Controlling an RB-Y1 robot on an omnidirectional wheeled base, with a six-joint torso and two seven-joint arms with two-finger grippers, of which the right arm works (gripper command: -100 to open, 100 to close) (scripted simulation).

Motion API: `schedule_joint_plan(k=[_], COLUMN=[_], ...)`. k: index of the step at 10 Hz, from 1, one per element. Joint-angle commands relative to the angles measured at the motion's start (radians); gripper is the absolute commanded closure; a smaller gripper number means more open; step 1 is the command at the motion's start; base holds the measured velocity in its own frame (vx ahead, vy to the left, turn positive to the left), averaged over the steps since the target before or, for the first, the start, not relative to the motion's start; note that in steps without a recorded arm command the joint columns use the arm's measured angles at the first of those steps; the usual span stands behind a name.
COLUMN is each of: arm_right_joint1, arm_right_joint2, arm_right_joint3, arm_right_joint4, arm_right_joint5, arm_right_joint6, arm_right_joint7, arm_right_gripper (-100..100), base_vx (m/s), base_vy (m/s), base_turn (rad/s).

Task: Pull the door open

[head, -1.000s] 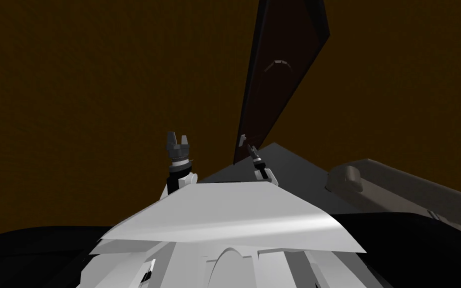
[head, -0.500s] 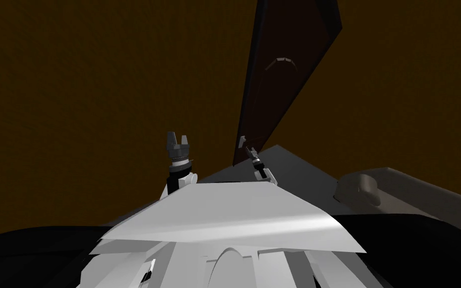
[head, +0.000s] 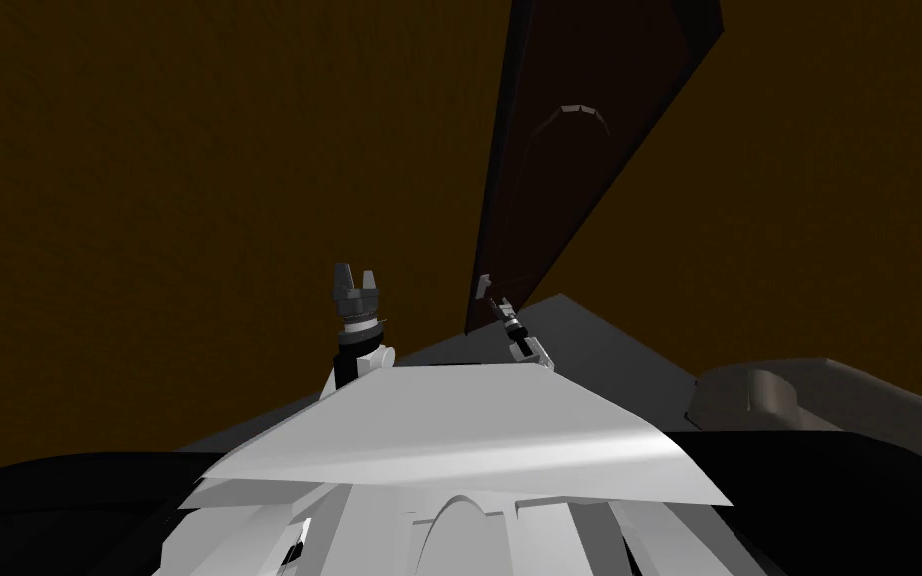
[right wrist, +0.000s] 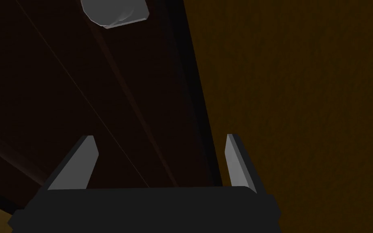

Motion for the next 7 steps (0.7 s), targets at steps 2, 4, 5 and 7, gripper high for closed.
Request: schedule_joint_plan(k=[2, 4, 5, 7], arm_right_joint1=[-0.02, -0.029, -0.038, -0.05], arm_right_joint2=[-0.014, -0.021, -0.027, -0.035], arm_right_joint3=[0.004, 0.005, 0.007, 0.009], arm_right_joint4=[0.059, 0.085, 0.111, 0.148], arm_right_joint5=[0.036, 0.052, 0.068, 0.09], arm_right_joint6=[-0.003, -0.005, -0.007, -0.01], arm_right_joint7=[0.051, 0.073, 0.094, 0.124], arm_right_gripper=[-100, -100, -100, -100], base_vx=[0.086, 0.044, 0.064, 0.073], base_vy=[-0.133, -0.102, -0.09, -0.129], base_turn=[0.131, 0.061, 0.102, 0.091])
